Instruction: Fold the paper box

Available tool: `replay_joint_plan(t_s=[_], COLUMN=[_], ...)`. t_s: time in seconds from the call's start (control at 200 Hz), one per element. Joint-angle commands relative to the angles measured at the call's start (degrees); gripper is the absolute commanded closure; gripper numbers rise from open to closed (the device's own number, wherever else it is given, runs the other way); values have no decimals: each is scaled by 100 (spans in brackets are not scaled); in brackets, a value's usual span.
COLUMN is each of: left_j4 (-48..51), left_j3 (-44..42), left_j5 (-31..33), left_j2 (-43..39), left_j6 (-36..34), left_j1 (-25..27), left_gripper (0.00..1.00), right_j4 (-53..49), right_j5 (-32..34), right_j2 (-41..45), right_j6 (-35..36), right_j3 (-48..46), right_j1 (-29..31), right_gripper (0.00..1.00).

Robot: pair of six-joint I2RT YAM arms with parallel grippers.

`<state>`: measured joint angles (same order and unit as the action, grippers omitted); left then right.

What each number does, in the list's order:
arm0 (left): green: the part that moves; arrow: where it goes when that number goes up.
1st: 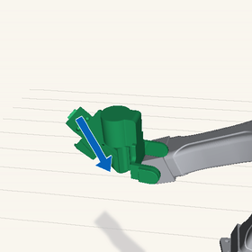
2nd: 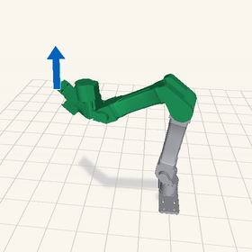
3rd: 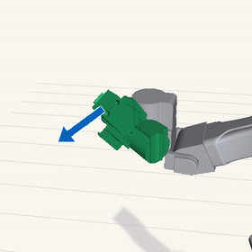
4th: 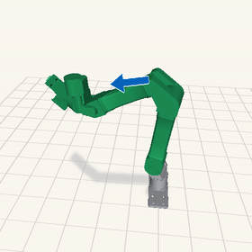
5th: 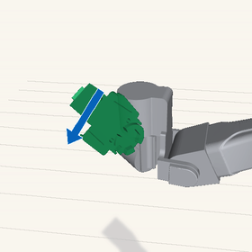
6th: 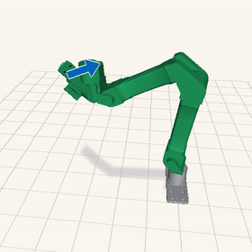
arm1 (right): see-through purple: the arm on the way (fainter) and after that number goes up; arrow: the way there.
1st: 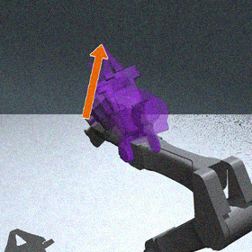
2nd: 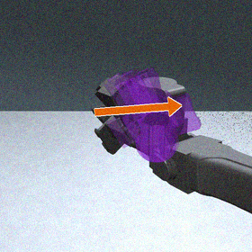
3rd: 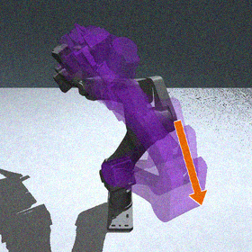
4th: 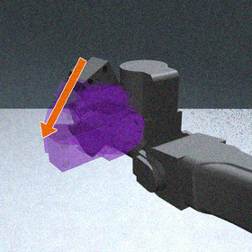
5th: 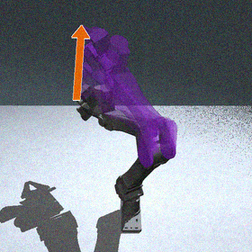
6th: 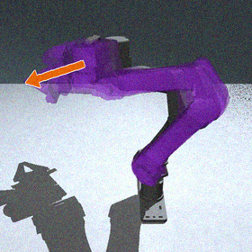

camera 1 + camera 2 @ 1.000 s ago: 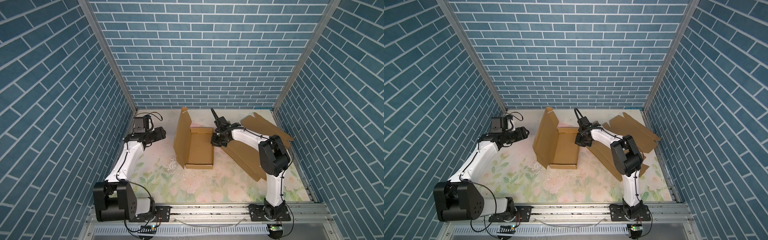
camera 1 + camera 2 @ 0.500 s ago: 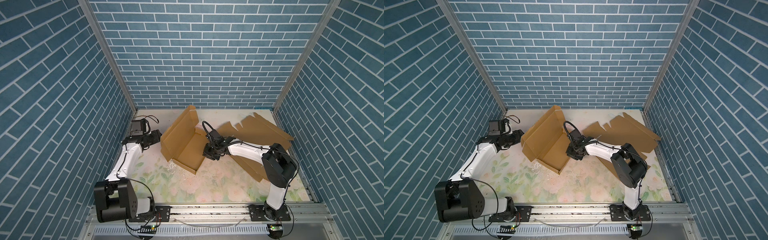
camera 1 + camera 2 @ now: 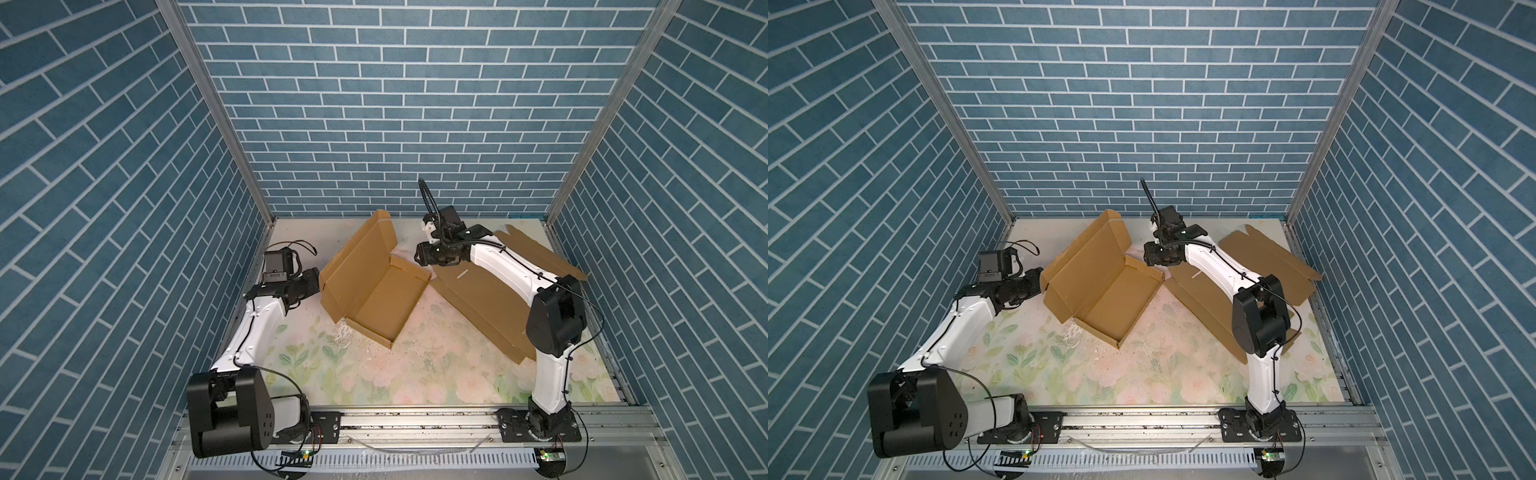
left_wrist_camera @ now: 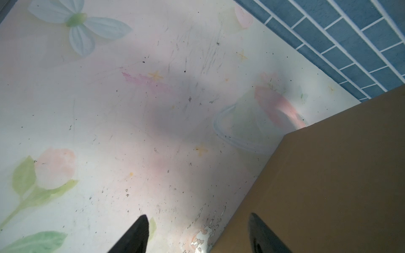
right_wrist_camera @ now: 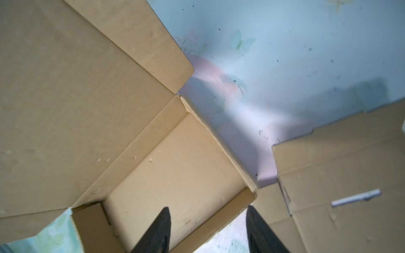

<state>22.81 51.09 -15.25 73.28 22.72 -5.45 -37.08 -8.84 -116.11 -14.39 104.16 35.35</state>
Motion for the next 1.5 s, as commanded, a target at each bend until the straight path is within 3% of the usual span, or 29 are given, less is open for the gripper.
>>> replay_joint_plan(t_s=[0.0,0.355,0.485,0.63,0.79,1.005,1.22,1.495], left_j4=[-47,-215,-242,-198,-172,24,259,76], left_j3=[-70,-275,-288,-276,-232,-105,74,68], left_j5=[-3,-31,-31,11,88,153,136,-93], left_j2=[-63,48,73,30,-20,-217,-443,-509], left_j6=[48,110,106,62,60,-39,-223,-269], left_j1=[-35,-35,-30,-35,-44,-185,-461,-447], left_gripper=[27,27,27,27,28,27,28,27], right_j4=[-465,-449,-231,-185,39,235,336,535], right_j5=[-99,-398,-105,281,888,1423,1502,2150], right_j2=[-666,-2023,-2235,-2256,-1918,-1230,-19,1553], right_j6=[1389,1767,1721,1721,1453,736,-133,-1406], right_j3=[643,1739,1735,1681,1311,551,-805,-2817], right_j1=[18,42,68,155,300,424,464,389], right_gripper=[42,44,51,65,83,97,100,100])
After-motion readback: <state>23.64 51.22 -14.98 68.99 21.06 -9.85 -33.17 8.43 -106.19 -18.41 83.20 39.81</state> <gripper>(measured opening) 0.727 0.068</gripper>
